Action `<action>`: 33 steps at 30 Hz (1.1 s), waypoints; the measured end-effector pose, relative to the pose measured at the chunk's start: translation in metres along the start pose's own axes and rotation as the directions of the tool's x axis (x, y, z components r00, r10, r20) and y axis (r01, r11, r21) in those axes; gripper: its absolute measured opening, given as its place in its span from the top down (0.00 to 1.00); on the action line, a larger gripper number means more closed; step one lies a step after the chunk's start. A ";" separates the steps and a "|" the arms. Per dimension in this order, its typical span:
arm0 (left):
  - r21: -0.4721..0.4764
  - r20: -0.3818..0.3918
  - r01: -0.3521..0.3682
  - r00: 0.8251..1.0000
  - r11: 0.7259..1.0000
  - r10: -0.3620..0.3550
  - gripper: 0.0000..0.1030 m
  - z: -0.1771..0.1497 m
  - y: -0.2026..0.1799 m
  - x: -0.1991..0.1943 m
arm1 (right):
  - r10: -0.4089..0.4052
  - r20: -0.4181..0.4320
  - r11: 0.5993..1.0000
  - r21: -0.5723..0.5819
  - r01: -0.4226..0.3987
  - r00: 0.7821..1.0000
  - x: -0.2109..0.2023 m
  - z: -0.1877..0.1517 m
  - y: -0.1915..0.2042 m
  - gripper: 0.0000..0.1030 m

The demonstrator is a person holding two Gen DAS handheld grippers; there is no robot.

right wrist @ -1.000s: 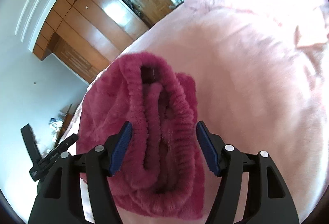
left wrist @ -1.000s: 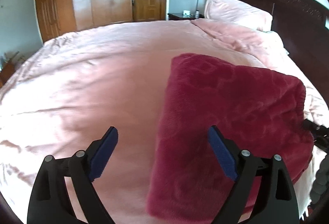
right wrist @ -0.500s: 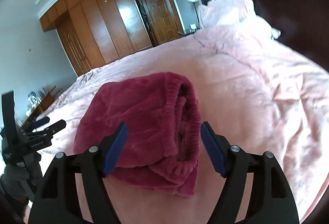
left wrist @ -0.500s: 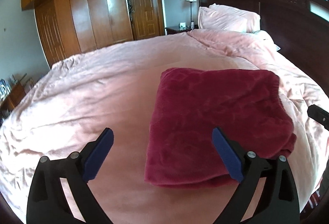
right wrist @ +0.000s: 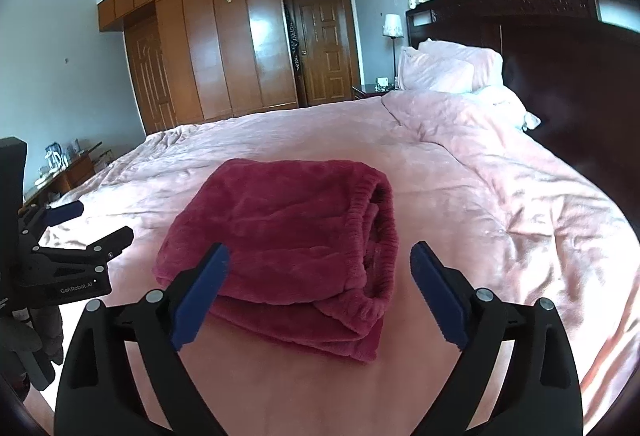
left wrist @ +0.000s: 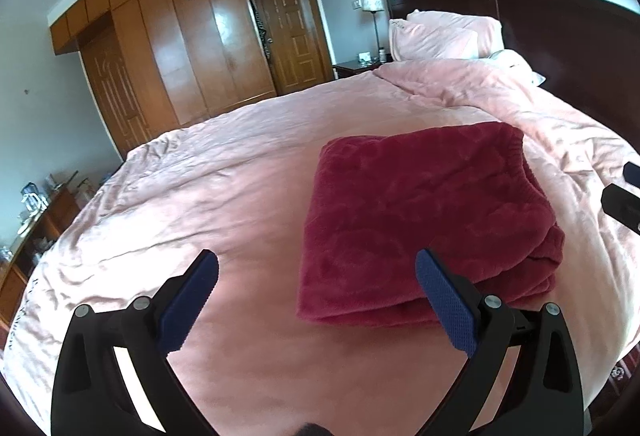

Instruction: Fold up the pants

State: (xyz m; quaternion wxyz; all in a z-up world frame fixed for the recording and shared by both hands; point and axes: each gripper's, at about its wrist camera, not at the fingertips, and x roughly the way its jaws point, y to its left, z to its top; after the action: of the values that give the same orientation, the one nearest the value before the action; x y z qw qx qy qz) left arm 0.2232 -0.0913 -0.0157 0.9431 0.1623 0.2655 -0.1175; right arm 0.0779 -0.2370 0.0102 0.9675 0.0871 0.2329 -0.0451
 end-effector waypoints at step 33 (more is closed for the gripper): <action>0.039 0.060 -0.118 0.992 0.992 0.115 0.05 0.008 -0.015 -0.046 | -0.031 -0.003 0.996 -0.078 0.030 1.000 -0.016 0.013 0.011 0.03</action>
State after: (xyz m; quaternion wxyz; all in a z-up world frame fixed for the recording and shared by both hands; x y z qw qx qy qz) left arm 0.1836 -0.1022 0.0121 0.9519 0.1939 0.2258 -0.0724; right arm 0.0710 -0.2278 0.0302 0.9689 0.0458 0.2380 -0.0505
